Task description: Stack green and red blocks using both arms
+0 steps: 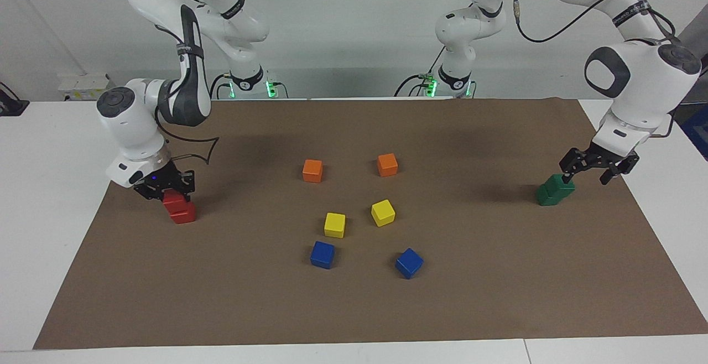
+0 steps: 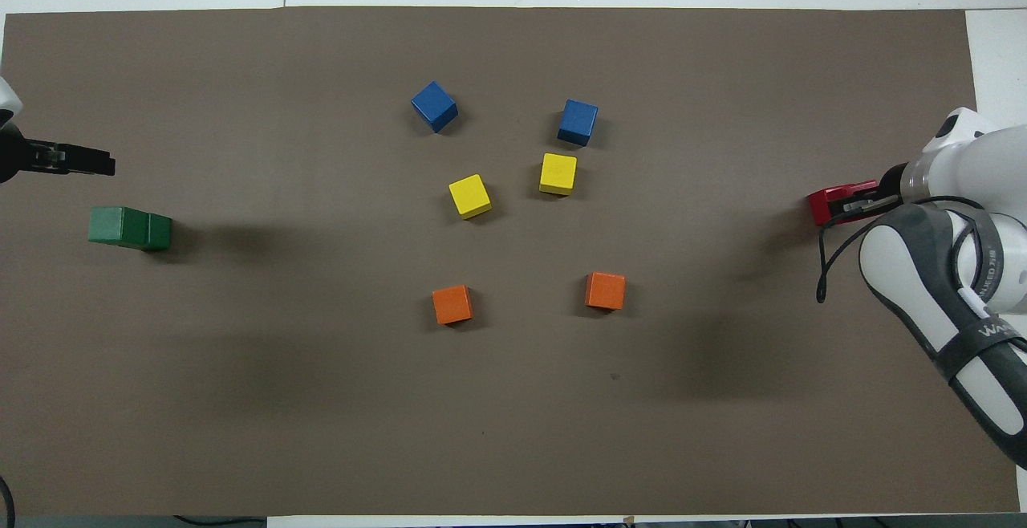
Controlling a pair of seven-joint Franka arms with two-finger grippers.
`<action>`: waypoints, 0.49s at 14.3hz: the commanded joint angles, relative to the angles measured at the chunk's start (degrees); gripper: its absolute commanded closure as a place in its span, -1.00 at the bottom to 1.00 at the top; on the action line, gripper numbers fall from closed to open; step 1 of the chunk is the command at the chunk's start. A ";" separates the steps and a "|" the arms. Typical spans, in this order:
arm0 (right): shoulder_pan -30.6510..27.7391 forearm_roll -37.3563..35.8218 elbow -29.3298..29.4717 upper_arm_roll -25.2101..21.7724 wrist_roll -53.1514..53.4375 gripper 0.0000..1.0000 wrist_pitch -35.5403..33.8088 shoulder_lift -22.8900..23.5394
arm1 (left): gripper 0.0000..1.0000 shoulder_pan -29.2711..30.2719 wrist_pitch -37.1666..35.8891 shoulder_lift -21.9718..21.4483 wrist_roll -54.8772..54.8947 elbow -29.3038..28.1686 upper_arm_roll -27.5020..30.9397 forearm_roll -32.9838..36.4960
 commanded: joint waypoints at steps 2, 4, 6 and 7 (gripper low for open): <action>-0.52 0.21 -1.57 0.39 1.52 1.00 1.42 -0.98 | -1.00 -3.16 -3.85 -5.05 -4.48 -0.15 0.43 -0.60; -0.52 0.30 -1.66 0.30 1.69 1.00 1.42 -0.98 | -1.00 -3.43 -7.53 -7.33 -4.56 0.03 0.34 -0.60; -0.70 0.30 -2.10 0.30 2.31 1.00 2.21 -0.98 | -1.00 -3.78 -11.75 -8.22 -6.57 1.69 0.16 -0.60; -0.87 0.30 -2.45 0.30 2.22 1.00 2.91 -1.06 | -1.00 -4.57 -14.21 -8.14 -9.63 3.18 -0.01 -0.60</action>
